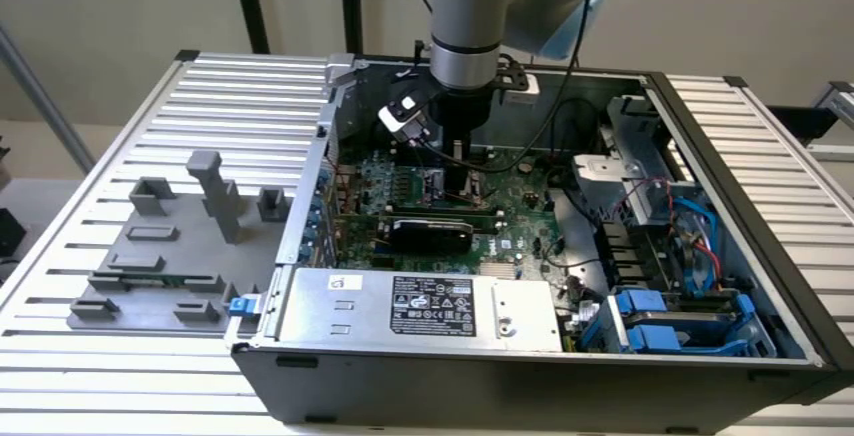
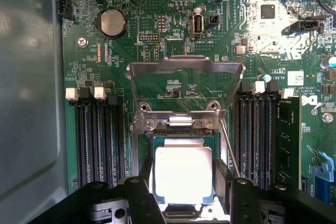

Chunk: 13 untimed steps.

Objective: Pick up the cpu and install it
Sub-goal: 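Place the cpu into insertion slot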

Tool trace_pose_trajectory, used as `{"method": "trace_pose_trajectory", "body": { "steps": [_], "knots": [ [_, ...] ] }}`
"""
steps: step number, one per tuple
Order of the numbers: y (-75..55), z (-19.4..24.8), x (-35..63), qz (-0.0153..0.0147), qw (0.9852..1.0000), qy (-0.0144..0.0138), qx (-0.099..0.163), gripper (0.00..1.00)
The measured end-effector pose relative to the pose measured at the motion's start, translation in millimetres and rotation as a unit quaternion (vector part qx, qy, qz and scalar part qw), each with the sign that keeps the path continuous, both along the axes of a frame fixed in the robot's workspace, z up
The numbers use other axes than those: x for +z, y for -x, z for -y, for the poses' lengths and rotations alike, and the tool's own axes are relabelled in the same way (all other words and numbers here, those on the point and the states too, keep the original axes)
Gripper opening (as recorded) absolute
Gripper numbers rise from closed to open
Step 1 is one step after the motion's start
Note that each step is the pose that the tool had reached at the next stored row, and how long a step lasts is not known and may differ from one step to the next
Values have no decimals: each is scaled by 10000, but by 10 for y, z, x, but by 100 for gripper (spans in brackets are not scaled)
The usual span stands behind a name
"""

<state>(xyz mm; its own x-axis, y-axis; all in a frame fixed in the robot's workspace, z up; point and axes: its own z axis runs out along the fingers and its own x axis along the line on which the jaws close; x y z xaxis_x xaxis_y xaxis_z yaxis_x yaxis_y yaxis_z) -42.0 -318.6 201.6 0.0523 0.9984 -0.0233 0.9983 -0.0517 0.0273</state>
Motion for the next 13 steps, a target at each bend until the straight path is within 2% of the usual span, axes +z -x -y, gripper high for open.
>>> {"method": "trace_pose_trajectory", "body": {
  "steps": [5,13],
  "knots": [
    [-1,-26,-5,0,10000,24,1,55],
    [-1,-27,-27,0,10000,32,2,55]
  ]
}}
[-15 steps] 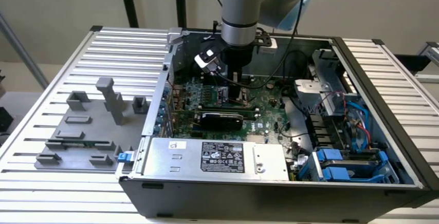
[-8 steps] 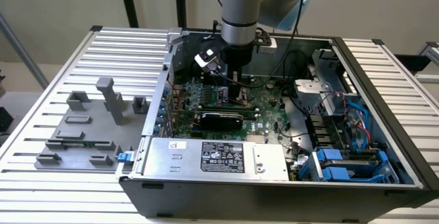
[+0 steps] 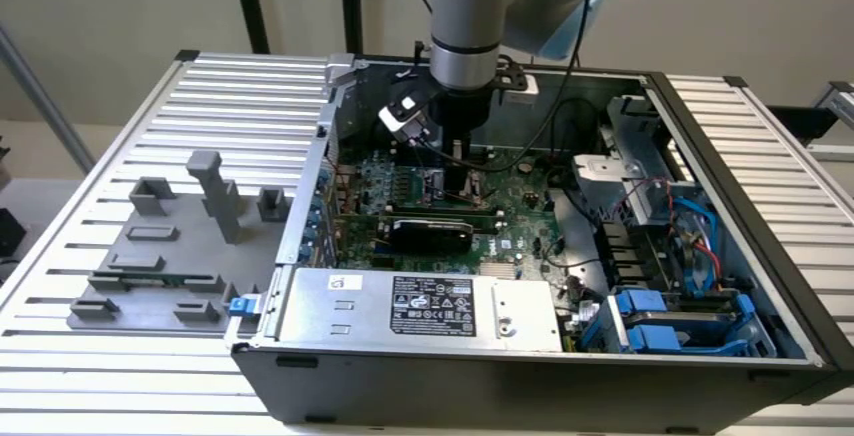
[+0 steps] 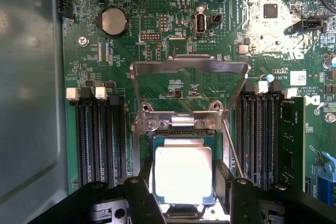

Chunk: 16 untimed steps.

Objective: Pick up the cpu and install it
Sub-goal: 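Place the cpu into insertion slot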

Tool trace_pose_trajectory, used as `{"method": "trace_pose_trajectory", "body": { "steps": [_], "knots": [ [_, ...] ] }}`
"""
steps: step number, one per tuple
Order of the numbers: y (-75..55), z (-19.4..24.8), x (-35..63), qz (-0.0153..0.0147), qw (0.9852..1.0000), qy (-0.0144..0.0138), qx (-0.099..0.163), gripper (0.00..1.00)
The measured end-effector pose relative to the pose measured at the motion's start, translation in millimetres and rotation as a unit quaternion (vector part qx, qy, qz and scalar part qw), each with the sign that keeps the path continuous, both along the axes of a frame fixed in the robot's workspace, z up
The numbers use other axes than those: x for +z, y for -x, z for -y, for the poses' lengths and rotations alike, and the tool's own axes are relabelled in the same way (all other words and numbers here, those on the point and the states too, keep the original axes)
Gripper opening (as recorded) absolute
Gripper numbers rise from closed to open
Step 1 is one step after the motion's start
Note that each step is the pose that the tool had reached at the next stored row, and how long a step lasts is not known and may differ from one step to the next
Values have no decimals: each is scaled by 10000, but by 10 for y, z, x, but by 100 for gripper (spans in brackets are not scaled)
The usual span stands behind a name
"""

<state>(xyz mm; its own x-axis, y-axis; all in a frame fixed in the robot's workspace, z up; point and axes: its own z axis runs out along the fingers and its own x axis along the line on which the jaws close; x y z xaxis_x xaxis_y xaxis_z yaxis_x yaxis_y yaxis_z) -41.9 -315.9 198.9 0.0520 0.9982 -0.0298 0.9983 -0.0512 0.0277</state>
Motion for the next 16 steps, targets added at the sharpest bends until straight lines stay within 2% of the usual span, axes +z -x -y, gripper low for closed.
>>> {"method": "trace_pose_trajectory", "body": {
  "steps": [16],
  "knots": [
    [0,-10,-37,-1,10000,4,1,55]
  ]
}}
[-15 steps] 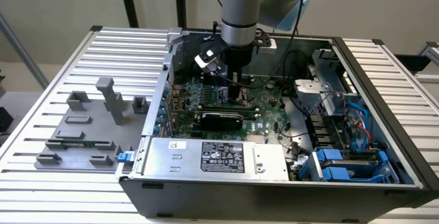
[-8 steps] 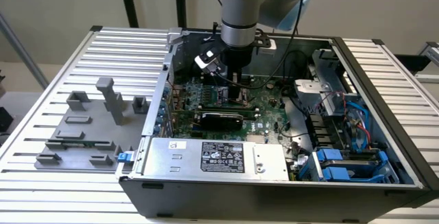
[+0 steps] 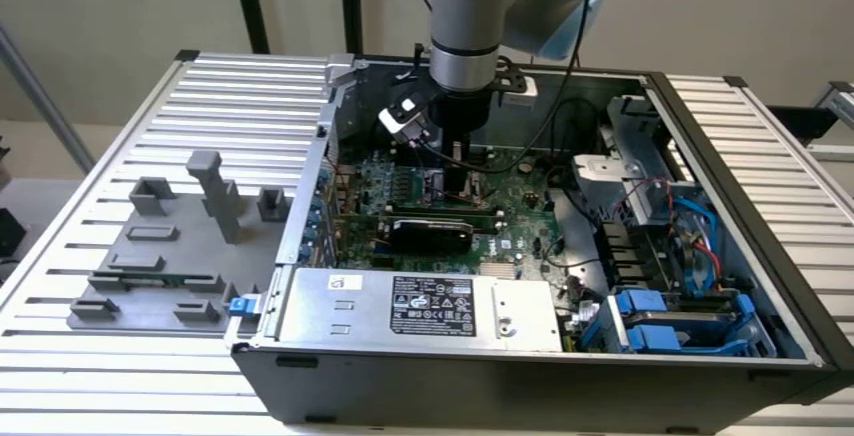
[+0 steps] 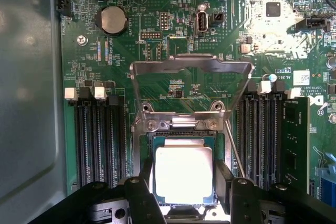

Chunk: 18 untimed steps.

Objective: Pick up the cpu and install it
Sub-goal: 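Place the cpu into insertion slot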

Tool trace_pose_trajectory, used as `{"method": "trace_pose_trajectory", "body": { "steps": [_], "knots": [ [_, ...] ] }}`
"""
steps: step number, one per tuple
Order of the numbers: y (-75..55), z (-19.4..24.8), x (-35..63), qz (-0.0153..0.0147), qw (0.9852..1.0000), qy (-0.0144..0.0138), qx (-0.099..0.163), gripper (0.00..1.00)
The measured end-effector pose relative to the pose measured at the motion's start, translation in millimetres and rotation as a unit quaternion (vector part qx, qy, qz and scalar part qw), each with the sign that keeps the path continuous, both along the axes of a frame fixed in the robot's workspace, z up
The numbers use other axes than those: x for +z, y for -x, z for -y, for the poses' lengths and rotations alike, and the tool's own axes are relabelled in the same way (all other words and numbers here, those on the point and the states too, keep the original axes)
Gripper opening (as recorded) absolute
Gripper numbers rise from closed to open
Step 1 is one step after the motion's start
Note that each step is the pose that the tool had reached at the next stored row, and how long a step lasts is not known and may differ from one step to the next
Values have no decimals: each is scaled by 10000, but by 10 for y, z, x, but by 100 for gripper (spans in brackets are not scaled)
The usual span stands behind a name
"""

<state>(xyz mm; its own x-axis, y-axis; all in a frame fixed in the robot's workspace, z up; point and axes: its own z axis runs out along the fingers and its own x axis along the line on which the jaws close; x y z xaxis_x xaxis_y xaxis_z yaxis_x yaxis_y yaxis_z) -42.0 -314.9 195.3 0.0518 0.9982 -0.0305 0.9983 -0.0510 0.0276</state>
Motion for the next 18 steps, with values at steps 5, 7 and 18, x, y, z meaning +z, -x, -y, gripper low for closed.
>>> {"method": "trace_pose_trajectory", "body": {
  "steps": [5,7,18],
  "knots": [
    [0,-10,-6,1,10000,0,2,55],
    [-1,-11,-7,0,10000,-1,4,55],
    [-1,-11,-7,1,10000,-2,3,61]
  ]
}}
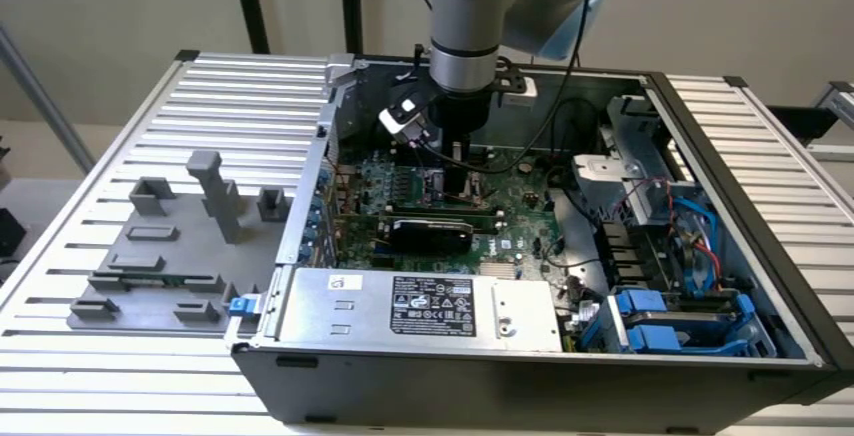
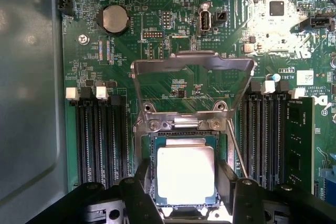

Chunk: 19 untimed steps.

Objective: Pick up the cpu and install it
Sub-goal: 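Place the cpu into insertion slot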

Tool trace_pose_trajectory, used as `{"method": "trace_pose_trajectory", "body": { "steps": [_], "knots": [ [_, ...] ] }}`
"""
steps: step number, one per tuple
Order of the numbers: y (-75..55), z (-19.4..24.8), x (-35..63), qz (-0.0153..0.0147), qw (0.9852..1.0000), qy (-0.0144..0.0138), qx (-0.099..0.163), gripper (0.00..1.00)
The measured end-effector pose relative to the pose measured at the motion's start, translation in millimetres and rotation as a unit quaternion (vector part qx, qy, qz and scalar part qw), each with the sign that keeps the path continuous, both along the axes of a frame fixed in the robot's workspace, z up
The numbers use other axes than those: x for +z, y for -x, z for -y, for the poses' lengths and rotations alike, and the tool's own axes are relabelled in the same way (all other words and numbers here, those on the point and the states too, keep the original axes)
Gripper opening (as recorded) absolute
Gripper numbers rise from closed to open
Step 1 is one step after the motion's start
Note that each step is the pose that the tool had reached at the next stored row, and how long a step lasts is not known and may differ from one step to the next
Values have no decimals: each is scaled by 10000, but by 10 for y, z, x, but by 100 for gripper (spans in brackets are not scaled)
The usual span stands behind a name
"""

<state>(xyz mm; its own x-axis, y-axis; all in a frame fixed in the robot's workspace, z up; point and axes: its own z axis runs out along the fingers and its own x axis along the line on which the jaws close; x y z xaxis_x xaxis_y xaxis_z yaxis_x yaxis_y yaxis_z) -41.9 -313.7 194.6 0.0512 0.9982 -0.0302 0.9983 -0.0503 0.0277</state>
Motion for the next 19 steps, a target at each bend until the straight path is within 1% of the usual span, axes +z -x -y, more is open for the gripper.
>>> {"method": "trace_pose_trajectory", "body": {
  "steps": [7,14,15,16,17,19],
  "knots": [
    [0,0,66,0,10000,0,3,61],
    [0,0,167,0,10000,0,3,61],
    [0,0,181,0,10000,0,4,59],
    [0,0,192,0,10000,0,4,53],
    [0,0,202,0,10000,0,4,53],
    [0,0,211,0,10000,-1,4,40]
  ]
}}
